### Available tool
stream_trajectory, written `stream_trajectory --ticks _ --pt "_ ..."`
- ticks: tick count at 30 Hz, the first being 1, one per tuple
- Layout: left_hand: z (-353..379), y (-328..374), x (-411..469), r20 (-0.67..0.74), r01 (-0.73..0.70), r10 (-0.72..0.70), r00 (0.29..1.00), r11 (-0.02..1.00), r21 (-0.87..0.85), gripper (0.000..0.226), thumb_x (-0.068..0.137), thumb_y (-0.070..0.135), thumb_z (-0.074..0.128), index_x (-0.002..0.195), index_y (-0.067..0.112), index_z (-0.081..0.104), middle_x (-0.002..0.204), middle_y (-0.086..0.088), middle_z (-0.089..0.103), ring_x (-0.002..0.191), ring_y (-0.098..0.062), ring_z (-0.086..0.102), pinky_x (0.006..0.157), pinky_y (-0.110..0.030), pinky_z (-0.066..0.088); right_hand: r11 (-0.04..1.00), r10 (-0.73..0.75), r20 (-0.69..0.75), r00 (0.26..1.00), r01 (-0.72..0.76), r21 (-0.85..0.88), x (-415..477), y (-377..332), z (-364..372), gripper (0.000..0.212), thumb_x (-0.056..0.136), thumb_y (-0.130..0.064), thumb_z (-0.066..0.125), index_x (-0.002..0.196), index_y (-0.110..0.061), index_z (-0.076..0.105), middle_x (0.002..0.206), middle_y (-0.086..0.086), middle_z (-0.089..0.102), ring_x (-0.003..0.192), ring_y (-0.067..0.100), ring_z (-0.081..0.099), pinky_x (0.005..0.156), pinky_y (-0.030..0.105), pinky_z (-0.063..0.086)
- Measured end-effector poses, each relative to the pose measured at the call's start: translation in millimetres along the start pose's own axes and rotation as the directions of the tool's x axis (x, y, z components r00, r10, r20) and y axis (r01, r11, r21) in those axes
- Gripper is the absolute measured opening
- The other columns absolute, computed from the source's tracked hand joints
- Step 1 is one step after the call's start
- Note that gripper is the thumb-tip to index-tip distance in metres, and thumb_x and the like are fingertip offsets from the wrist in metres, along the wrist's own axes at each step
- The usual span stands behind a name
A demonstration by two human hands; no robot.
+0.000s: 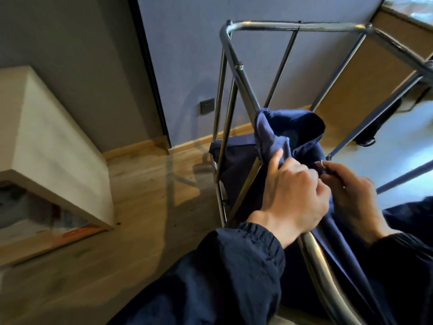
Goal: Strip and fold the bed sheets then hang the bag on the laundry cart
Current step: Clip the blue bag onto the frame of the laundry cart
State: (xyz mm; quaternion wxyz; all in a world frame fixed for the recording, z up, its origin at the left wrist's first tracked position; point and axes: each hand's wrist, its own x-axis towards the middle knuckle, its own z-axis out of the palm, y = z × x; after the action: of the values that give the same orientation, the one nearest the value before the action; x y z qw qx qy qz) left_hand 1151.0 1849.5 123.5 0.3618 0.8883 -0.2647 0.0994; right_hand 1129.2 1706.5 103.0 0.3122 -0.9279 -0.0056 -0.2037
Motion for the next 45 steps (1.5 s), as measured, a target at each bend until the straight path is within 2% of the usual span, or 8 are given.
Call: stream_trajectory --ticks 3,7,23,27,30,33,37,45 --pt "-2.1 -0.1 0.6 0.012 -0.004 0.004 1.000 1.000 0.014 0.023 0.086 0.020 0.051 0.079 0.008 0.070 0.080 -0.005 0.069 0.097 -0.022 0.055 0.117 -0.038 0.006 0.999 0.026 0.050 0.998 -0.028 0.030 -1.6 -2.5 2.6 0.020 0.090 -0.003 0.061 0.104 -0.015 0.065 0.080 -0.021 0.065 0.079 -0.023 0.055 0.070 -0.002 0.038" --pt "0.5 0.6 0.3 0.010 -0.009 0.009 1.000 1.000 0.011 0.022 0.085 0.019 0.052 0.078 0.008 0.069 0.078 -0.004 0.068 0.097 -0.022 0.056 0.117 -0.038 0.007 0.998 0.014 0.109 0.994 -0.021 0.060 -2.1 -1.6 3.2 0.027 0.089 -0.007 0.062 0.099 -0.032 0.060 0.078 -0.012 0.064 0.074 -0.015 0.057 0.064 0.006 0.040" --pt "6.0 -0.6 3.4 0.044 0.037 -0.039 0.998 0.999 0.031 0.026 0.080 0.027 0.046 0.067 0.016 0.066 0.074 0.001 0.066 0.090 -0.018 0.058 0.113 -0.033 0.014 0.988 -0.095 -0.008 0.995 0.095 0.122 3.4 14.5 13.3 0.016 0.089 -0.016 0.054 0.095 -0.007 0.066 0.077 0.000 0.068 0.067 0.008 0.056 0.063 0.026 0.043" --pt "0.4 8.3 -3.1 0.002 0.100 -0.100 0.995 0.994 0.035 0.021 0.084 0.020 0.049 0.092 0.014 0.067 0.110 -0.005 0.065 0.122 -0.024 0.049 0.117 -0.048 0.012 0.982 -0.092 -0.024 0.995 0.095 0.161 6.6 14.5 10.8 0.014 0.092 -0.009 0.053 0.096 -0.006 0.065 0.076 -0.008 0.061 0.068 0.004 0.052 0.064 0.019 0.039" --pt "-8.4 32.7 -31.4 0.045 0.396 -0.395 0.918 0.917 -0.039 0.059 0.091 0.021 0.054 0.145 0.017 0.031 0.157 -0.009 0.014 0.146 -0.023 0.007 0.119 -0.047 0.006 0.979 -0.080 -0.046 0.996 0.087 0.184 8.5 15.7 9.5 0.013 0.093 -0.009 0.053 0.095 -0.006 0.066 0.072 -0.016 0.054 0.066 0.004 0.049 0.064 0.022 0.039" --pt "-4.7 65.0 -67.0 0.204 0.575 -0.539 0.817 0.786 -0.227 0.090 0.088 0.031 0.061 0.152 0.024 -0.002 0.160 -0.003 -0.007 0.146 -0.016 0.002 0.111 -0.026 0.014 0.968 -0.079 -0.043 0.996 0.086 0.235 6.1 13.8 10.5 0.012 0.092 -0.009 0.054 0.094 -0.007 0.066 0.071 -0.013 0.056 0.067 0.008 0.051 0.065 0.028 0.042" --pt "14.8 73.4 -72.1 0.028 0.585 -0.593 0.805 0.785 -0.206 0.085 0.088 0.029 0.061 0.152 0.019 0.007 0.154 -0.004 0.022 0.138 -0.019 0.029 0.099 -0.020 0.026 0.958 -0.076 -0.013 0.997 0.076 0.278 0.6 7.1 7.3 0.011 0.092 -0.008 0.055 0.093 -0.008 0.066 0.076 -0.009 0.061 0.070 0.008 0.054 0.068 0.028 0.045" --pt "13.9 71.9 -67.3 -0.035 0.578 -0.602 0.797 0.779 -0.242 0.075 0.093 0.011 0.049 0.153 0.013 0.004 0.153 -0.006 0.016 0.138 -0.024 0.028 0.105 -0.023 0.028 0.925 -0.052 -0.016 0.999 0.054 0.377 -0.3 -24.8 -9.1 0.015 0.091 -0.003 0.055 0.093 -0.014 0.066 0.071 -0.017 0.060 0.065 -0.003 0.055 0.063 0.011 0.040"
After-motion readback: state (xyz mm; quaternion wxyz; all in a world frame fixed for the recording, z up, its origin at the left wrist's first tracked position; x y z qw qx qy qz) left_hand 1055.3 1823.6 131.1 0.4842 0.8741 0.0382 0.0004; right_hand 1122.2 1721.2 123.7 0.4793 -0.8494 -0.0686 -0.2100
